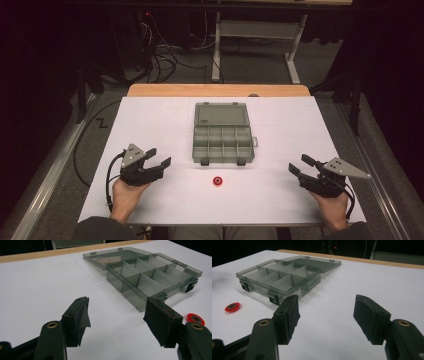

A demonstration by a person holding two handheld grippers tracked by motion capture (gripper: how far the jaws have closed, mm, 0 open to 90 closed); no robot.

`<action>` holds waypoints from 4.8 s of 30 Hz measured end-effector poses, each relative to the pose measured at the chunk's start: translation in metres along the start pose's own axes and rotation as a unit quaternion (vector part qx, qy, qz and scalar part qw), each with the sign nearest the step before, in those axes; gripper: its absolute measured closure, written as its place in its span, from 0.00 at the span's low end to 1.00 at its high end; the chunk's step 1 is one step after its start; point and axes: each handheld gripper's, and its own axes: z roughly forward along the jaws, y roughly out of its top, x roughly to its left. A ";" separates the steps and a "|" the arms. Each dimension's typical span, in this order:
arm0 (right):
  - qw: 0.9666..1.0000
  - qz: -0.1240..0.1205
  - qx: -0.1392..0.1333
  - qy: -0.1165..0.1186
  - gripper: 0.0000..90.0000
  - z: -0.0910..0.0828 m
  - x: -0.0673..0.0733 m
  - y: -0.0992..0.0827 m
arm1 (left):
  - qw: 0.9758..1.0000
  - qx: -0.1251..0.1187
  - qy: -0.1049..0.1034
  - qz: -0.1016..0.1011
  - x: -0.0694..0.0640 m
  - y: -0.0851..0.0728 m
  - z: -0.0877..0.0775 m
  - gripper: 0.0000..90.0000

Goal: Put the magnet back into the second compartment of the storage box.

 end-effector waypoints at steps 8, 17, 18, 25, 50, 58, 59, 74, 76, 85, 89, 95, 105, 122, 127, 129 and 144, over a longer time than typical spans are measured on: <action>1.000 -0.001 0.000 0.000 0.43 0.001 0.000 0.000 | 1.000 0.009 -0.006 0.007 -0.002 0.008 0.004 0.41; 1.000 0.000 -0.001 -0.004 0.43 -0.002 0.000 -0.001 | 1.000 0.014 -0.018 0.002 -0.002 0.013 0.005 0.42; 1.000 0.000 -0.001 -0.004 0.43 -0.002 0.000 -0.001 | 1.000 0.016 -0.020 0.001 -0.002 0.014 0.006 0.42; 1.000 0.002 -0.003 -0.004 0.43 -0.002 -0.001 0.000 | 0.999 0.035 -0.028 0.017 -0.008 0.021 0.011 0.43; 1.000 0.002 -0.006 -0.003 0.44 -0.003 -0.001 0.000 | 0.991 0.112 -0.058 0.049 -0.034 0.041 0.043 0.45; 1.000 -0.002 -0.007 -0.003 0.44 -0.004 0.001 0.000 | 0.987 0.134 -0.072 0.052 -0.045 0.045 0.052 0.43; 1.000 -0.002 -0.007 -0.003 0.44 -0.004 0.001 0.000 | 0.987 0.135 -0.074 0.050 -0.046 0.046 0.053 0.42; 1.000 -0.002 -0.007 -0.002 0.44 -0.004 0.000 0.000 | 0.980 0.170 -0.080 0.071 -0.061 0.050 0.066 0.42; 1.000 -0.002 -0.007 -0.002 0.44 -0.004 0.000 0.000 | 0.979 0.173 -0.082 0.074 -0.063 0.050 0.068 0.42; 1.000 -0.002 -0.010 -0.002 0.44 -0.004 0.000 0.000 | 0.973 0.192 -0.099 0.085 -0.073 0.050 0.076 0.46; 1.000 0.002 -0.013 -0.003 0.44 -0.005 0.000 0.000 | 0.971 0.195 -0.103 0.089 -0.077 0.050 0.079 0.48; 1.000 0.001 -0.013 -0.002 0.44 -0.005 -0.001 0.000 | 0.969 0.202 -0.107 0.096 -0.081 0.049 0.081 0.49; 1.000 0.000 -0.013 -0.002 0.44 -0.005 0.000 0.000 | 0.963 0.219 -0.112 0.107 -0.088 0.048 0.085 0.51; 1.000 0.002 -0.013 -0.003 0.44 -0.005 -0.001 0.000 | 0.955 0.241 -0.114 0.128 -0.100 0.045 0.094 0.52; 1.000 0.003 -0.013 -0.002 0.44 -0.005 -0.001 0.000 | 0.952 0.249 -0.121 0.134 -0.105 0.045 0.097 0.54; 1.000 0.003 -0.013 -0.003 0.44 -0.005 -0.002 0.000 | 0.950 0.252 -0.124 0.137 -0.106 0.045 0.098 0.54; 1.000 0.003 -0.012 -0.002 0.45 -0.005 -0.002 0.000 | 0.940 0.271 -0.139 0.155 -0.119 0.039 0.103 0.57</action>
